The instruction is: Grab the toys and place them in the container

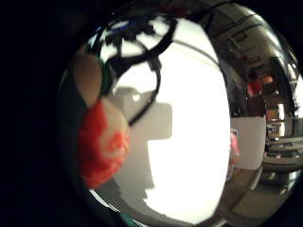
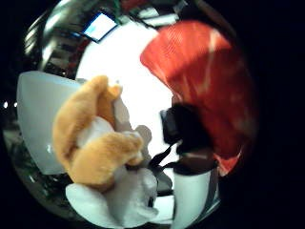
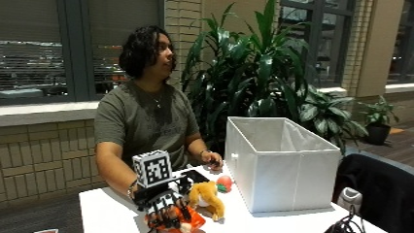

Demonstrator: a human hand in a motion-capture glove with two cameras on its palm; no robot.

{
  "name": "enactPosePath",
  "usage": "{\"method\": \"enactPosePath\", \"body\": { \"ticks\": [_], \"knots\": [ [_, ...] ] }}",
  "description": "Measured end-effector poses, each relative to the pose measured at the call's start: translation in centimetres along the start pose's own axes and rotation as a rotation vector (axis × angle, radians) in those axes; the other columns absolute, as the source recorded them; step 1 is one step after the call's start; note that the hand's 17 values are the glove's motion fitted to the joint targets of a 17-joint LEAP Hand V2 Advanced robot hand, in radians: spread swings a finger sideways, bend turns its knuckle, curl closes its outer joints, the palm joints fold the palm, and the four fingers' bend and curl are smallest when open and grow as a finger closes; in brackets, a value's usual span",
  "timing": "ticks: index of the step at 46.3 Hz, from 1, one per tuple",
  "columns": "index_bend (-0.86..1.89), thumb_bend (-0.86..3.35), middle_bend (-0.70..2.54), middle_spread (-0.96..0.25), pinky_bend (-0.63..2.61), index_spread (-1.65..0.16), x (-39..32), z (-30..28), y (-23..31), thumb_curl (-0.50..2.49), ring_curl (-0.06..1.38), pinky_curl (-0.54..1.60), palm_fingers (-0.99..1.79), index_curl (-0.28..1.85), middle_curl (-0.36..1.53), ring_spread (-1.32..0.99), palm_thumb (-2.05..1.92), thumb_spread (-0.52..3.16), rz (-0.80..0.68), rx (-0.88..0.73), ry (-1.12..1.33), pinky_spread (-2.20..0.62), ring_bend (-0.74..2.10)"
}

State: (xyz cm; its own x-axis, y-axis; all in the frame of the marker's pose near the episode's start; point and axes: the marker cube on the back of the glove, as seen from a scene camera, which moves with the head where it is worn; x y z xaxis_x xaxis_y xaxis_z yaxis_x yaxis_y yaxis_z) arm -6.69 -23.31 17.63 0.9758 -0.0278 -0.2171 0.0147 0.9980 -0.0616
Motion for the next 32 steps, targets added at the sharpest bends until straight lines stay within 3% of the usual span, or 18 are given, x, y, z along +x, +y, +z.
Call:
{"method": "enactPosePath", "body": {
  "ticks": [8, 12, 18, 24, 32],
  "knots": [
    [0.06, 0.21, 0.64, -0.3, 1.07, -0.35, -3.1, -7.1, 0.4, 0.34, 0.42, 0.43, 1.17, 0.07, 0.38, -0.4, 0.34, 1.56, -0.112, 0.274, -0.067, -0.34, 1.16],
    [0.09, 0.22, 0.73, -0.32, 1.14, -0.35, -7.6, -14.3, 1.7, 0.39, 0.49, 0.49, 1.18, 0.06, 0.44, -0.38, 0.41, 1.5, -0.216, 0.377, -0.18, -0.37, 1.28],
    [0.15, 0.2, 0.86, -0.32, 1.17, -0.35, -14.2, -25.0, -1.2, 0.45, 0.54, 0.52, 1.18, 0.05, 0.51, -0.36, 0.45, 1.42, -0.374, 0.524, -0.33, -0.4, 1.38],
    [0.19, 0.18, 0.92, -0.32, 1.18, -0.36, -25.4, -32.3, 4.9, 0.5, 0.56, 0.54, 1.17, 0.06, 0.55, -0.34, 0.47, 1.34, -0.638, 0.534, -0.514, -0.41, 1.42],
    [0.19, 0.15, 1.03, -0.31, 1.19, -0.37, -33.9, -32.8, 1.6, 0.56, 0.57, 0.55, 1.19, 0.06, 0.62, -0.33, 0.48, 1.28, -0.592, 0.427, -0.557, -0.42, 1.46]
  ]
}}
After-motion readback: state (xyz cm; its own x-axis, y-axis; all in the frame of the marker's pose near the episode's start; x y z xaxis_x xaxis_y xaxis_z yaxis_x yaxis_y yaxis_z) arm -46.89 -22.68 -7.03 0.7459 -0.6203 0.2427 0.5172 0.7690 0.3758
